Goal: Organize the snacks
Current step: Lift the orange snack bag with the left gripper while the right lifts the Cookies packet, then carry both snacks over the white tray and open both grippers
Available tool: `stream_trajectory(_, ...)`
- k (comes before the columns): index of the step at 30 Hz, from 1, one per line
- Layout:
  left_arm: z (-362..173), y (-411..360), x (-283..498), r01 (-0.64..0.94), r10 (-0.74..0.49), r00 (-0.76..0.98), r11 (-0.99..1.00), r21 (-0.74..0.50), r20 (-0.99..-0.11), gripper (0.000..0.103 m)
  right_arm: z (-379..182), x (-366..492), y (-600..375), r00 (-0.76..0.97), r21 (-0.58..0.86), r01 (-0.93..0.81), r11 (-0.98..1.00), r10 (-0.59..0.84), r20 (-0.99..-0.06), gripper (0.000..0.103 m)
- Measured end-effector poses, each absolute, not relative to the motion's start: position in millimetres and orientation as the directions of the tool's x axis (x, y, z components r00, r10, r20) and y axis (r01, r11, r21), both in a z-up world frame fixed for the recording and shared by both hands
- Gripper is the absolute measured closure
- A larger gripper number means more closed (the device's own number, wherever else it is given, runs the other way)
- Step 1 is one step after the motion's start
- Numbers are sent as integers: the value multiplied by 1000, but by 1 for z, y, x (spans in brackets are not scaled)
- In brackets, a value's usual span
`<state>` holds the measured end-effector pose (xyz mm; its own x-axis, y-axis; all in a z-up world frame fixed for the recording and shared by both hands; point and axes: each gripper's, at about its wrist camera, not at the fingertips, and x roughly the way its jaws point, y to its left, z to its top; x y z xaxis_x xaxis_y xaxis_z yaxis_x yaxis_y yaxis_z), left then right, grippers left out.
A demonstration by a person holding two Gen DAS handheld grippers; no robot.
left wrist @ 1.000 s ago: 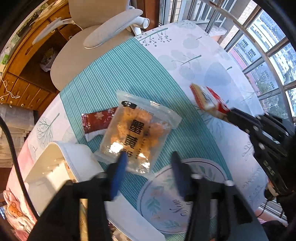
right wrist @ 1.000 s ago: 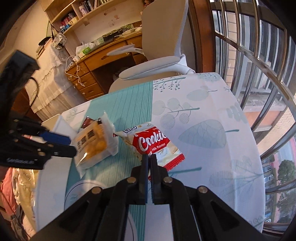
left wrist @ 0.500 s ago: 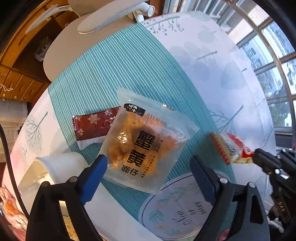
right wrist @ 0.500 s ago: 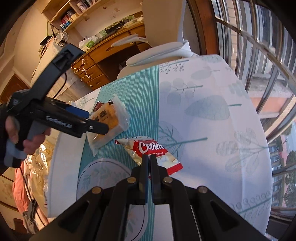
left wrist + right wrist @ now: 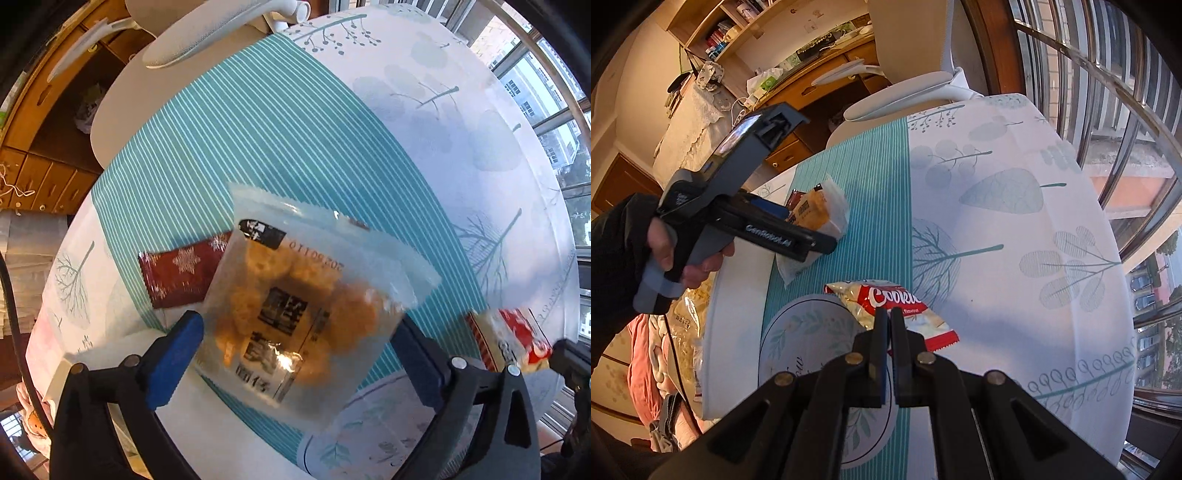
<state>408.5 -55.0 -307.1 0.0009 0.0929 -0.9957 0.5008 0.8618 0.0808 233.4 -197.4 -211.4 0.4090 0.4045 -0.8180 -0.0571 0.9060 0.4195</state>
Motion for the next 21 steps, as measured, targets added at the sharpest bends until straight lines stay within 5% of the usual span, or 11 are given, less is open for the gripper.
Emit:
stream_trajectory(1,-308,-57,409,501,97,7,861,87,-995,4,-211,233,-197,410,418,-59,907,404,-818,101)
stream_trajectory(4,-313,-54,413,484,112,14,869,105,-994,26,-207,231,-196,412,415,-64,908,403,-817,101)
stream_trajectory(21,-266,-34,380,407,-1,11,913,4,-1000,52,-178,218,-181,441,396,-88,914,392,-807,103)
